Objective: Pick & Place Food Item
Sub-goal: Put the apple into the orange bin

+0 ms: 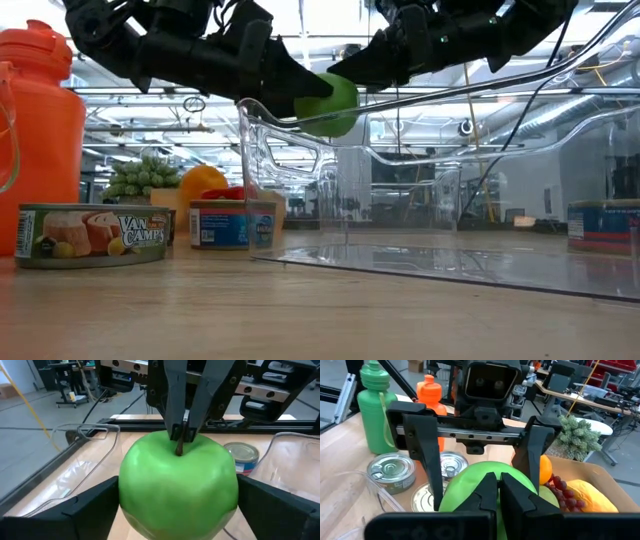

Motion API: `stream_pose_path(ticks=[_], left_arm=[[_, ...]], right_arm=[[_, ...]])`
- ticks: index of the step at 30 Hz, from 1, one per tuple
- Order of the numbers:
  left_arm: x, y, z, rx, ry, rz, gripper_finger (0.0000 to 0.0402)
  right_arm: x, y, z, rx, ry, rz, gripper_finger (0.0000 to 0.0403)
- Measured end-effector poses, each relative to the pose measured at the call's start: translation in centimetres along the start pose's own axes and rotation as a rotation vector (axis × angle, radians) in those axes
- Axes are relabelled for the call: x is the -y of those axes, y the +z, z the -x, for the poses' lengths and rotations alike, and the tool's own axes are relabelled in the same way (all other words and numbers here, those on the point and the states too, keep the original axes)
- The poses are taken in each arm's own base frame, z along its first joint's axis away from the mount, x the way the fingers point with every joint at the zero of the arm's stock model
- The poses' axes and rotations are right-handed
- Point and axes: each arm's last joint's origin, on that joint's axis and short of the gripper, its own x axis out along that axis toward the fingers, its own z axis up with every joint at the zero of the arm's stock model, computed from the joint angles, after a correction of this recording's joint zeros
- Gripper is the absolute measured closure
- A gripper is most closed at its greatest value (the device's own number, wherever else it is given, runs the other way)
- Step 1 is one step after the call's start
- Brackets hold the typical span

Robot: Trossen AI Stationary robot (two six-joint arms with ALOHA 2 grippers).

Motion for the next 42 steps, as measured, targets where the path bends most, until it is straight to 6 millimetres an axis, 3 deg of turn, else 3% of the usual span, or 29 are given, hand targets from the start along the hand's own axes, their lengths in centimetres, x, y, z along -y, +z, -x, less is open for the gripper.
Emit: stream_pose_path(ticks=[5,9,13,17,22,28,32,42], left_arm=[[0.0,0.0,0.0,0.0,0.001,0.003,0.0094],[-0.2,0.4,0.2,0.007,0.058,-0.01,0.0094],[-1.0,2.0,1.7,-0.003,0.223,-0.07,0.0094],[-2.6,4.3,4.2,-0.018,0.369,-0.1,0.0094],[-5.9,4.7,6.8,-0.043,0.483,-0.076,0.0094],[-10.1,-0.1,8.4,-0.044,0.544,0.09,0.0094],[-11.5,-2.8,8.2,-0.063,0.531,0.21,0.0094],[-12.9,-5.5,5.5,-0.128,0.565,0.265,0.0082]], right_arm=[[0.0,0.0,0.0,-0.001,0.0,0.0,0.0401],[0.1,0.1,0.0,0.001,-0.018,-0.005,0.0393],[0.4,0.6,0.7,-0.026,-0.108,-0.031,0.0354],[0.4,0.6,1.8,-0.102,-0.09,-0.042,0.03],[0.5,1.4,3.1,-0.084,-0.092,-0.055,0.0248],[0.4,0.8,3.3,-0.03,-0.103,-0.054,0.022],[0.3,0.3,3.4,0.01,-0.113,-0.053,0.0218],[0.4,0.4,3.4,0.026,-0.116,-0.054,0.0225]])
